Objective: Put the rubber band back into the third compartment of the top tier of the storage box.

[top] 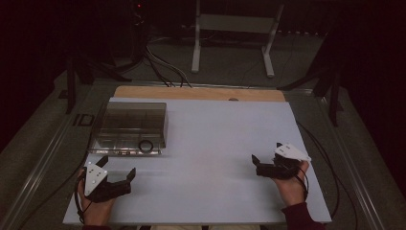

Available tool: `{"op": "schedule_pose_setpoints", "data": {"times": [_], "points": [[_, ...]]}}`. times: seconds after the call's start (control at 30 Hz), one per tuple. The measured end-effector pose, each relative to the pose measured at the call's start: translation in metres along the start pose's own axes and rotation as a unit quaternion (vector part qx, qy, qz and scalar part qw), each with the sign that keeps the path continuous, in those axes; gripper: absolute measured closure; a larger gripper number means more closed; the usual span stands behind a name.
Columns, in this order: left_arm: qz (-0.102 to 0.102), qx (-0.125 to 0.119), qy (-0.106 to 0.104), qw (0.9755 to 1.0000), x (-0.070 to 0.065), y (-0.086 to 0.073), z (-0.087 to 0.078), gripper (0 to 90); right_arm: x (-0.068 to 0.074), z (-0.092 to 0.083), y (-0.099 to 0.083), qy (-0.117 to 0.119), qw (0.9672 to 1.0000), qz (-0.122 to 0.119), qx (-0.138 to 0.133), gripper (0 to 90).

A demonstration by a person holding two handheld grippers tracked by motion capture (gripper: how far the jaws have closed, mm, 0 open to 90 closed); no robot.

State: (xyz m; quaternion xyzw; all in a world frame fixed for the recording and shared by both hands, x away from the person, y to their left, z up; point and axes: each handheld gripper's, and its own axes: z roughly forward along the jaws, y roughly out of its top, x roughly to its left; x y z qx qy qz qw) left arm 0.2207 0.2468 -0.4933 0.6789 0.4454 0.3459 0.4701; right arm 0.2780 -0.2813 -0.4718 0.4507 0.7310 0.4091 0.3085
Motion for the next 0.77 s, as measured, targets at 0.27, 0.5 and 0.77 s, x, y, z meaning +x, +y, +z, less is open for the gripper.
{"op": "schedule_pose_setpoints", "data": {"times": [0.27,0.5,0.77], "points": [[-0.001,-0.004,-0.001,1.0,0.0,0.001,0.0,0.3,-0.018,-0.027,-0.033,0.003,0.9985,0.041,-0.037,0.2],[-0.001,-0.005,-0.001,1.0,0.001,0.002,0.0,0.3,-0.016,-0.037,-0.049,-0.002,0.9985,0.033,-0.043,0.1],[0.002,0.002,0.001,1.0,-0.002,0.002,0.003,0.3,-0.019,-0.034,-0.054,0.0,0.9988,0.038,-0.031,0.1]]}}
